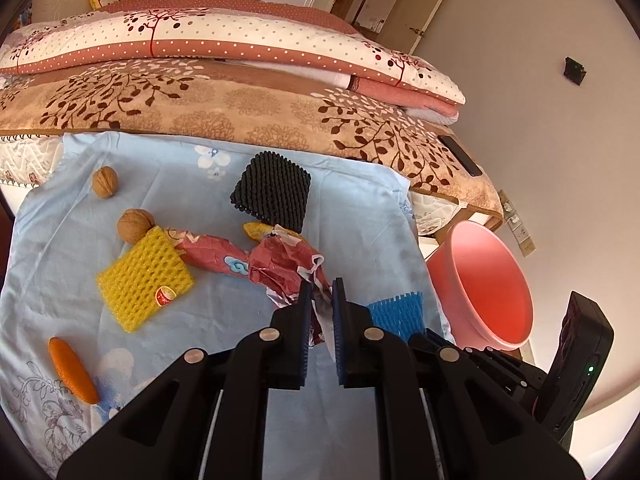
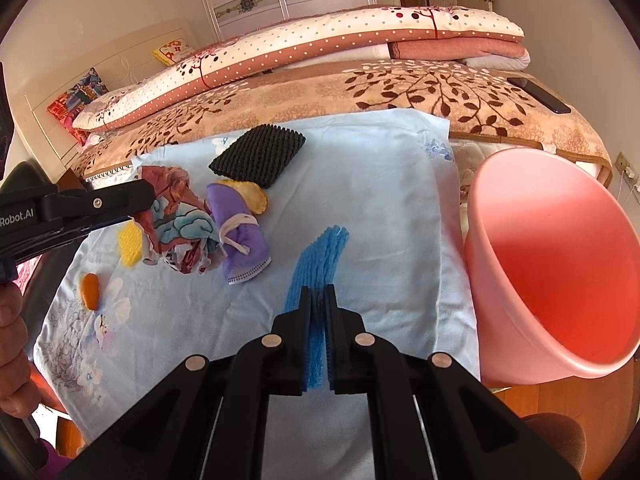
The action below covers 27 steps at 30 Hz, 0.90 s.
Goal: Collect trash
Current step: 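Grasp the red patterned wrapper with left tool while right tool grasps the blue mesh sleeve, then carry the red wrapper and blue mesh sleeve over the pink bucket with both tools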
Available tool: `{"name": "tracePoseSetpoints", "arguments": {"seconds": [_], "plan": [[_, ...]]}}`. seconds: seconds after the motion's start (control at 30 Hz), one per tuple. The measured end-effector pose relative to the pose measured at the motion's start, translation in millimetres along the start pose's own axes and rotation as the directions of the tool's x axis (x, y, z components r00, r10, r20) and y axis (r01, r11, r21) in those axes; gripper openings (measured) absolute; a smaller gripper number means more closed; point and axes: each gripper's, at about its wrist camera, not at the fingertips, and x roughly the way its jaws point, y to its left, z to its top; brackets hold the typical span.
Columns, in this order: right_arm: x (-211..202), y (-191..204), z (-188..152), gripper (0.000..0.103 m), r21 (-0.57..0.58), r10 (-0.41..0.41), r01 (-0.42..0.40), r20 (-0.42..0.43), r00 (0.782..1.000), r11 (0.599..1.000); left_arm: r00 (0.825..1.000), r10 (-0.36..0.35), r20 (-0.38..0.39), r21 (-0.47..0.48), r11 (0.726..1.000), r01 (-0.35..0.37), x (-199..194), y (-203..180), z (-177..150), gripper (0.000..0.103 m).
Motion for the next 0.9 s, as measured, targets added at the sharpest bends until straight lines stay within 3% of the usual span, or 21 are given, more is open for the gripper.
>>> {"name": "tracePoseSetpoints", "arguments": {"seconds": [0.43,0.9], "plan": [[-46,-50,32,0.006,0.133,-0.08,0.06,0.15,0.985,0.989,0.995,-0.073,0.074,0.131,0.989,0.063,-1,-45,17,0.01],[-81,-128,35,0.006,0.295,-0.223,0.157,0.206,0.953,0.942,0.981,-0.184,0.064,0.276,0.948,0.16,25,-117,24,0.01]]}}
